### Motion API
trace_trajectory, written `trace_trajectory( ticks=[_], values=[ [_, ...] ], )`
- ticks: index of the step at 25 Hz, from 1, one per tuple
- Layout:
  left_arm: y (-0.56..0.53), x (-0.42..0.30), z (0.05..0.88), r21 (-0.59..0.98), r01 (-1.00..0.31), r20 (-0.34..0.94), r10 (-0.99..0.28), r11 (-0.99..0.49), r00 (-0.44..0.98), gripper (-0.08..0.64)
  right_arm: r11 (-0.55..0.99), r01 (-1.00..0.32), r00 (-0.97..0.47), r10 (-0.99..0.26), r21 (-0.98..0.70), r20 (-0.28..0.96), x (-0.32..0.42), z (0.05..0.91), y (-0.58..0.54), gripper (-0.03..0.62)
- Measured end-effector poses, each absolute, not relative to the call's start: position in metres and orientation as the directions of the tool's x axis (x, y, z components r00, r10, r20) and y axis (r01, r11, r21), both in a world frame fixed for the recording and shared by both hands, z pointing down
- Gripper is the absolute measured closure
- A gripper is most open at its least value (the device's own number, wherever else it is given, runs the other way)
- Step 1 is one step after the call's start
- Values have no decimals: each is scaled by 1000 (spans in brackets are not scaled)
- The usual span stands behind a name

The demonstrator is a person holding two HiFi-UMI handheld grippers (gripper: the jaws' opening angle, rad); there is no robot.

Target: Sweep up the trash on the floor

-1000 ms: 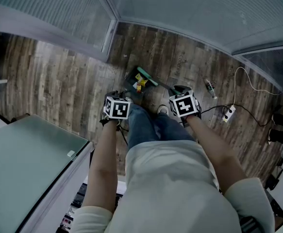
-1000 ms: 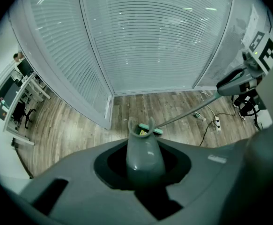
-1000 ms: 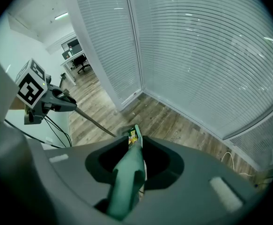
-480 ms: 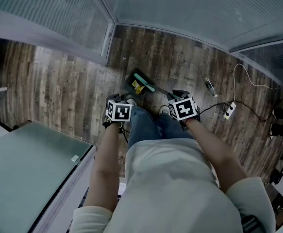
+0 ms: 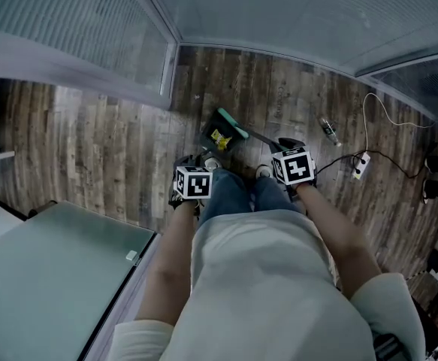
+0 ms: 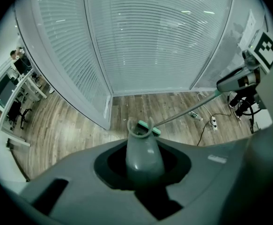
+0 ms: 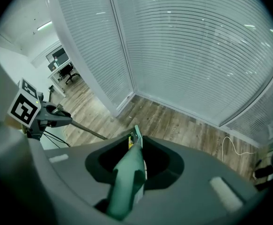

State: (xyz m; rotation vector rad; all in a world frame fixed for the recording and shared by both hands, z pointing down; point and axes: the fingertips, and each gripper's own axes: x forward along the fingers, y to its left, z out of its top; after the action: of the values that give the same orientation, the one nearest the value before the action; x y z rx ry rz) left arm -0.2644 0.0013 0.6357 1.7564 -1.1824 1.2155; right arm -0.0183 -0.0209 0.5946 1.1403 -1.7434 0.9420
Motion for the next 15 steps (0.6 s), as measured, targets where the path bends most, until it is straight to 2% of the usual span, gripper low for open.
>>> trace_trajectory(
  ticks=[6, 15],
  values=[
    [-8, -287, 633, 58, -918, 942, -283, -393, 181, 468, 249, -958, -225, -365, -138, 903, -29, 585, -41, 491],
    [-19, -330, 628, 20, -909, 941, -298, -417, 158, 469, 196, -972, -203, -400, -133, 894, -52, 580, -57, 491]
  ],
)
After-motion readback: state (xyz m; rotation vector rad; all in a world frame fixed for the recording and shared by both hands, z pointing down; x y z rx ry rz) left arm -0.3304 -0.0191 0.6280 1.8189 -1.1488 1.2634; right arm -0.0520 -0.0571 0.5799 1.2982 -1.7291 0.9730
